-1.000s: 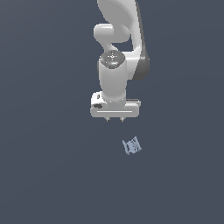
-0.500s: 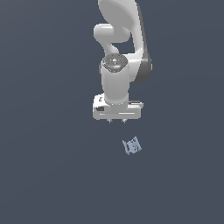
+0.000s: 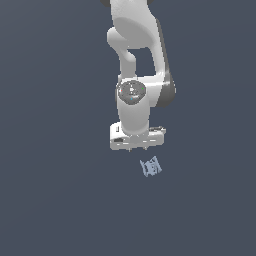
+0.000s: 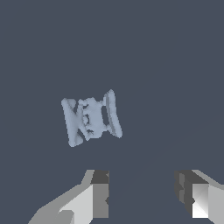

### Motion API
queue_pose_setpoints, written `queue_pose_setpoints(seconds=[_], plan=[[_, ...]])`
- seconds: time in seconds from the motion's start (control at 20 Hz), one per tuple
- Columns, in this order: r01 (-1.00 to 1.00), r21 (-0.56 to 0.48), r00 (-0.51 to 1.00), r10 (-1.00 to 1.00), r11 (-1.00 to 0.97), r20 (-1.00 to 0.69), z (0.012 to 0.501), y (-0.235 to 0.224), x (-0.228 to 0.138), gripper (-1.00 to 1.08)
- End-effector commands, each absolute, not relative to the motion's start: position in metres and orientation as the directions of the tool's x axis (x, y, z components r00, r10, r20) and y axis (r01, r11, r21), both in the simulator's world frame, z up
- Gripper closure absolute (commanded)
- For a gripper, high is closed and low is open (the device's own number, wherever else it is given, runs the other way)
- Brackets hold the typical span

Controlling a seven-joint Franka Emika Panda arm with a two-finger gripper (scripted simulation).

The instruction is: Pick up the object and move it to a goal position.

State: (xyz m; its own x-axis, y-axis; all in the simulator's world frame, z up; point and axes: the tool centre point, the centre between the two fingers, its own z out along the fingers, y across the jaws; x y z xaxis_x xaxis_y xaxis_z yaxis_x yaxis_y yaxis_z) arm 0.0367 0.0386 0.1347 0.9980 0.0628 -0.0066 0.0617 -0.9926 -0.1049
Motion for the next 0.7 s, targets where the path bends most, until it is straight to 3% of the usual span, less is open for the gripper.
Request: queue_pose_setpoints(seconds=[0.0,0.65], plan=[[0.089,-0.126,0.996,0.091,-0.988,-0.009,0.121,0.044,0.047,-0.2],[0.189,-0.225,0.981,0.194,-0.956,-0.002,0.063,0.065,0.083,-0.2]])
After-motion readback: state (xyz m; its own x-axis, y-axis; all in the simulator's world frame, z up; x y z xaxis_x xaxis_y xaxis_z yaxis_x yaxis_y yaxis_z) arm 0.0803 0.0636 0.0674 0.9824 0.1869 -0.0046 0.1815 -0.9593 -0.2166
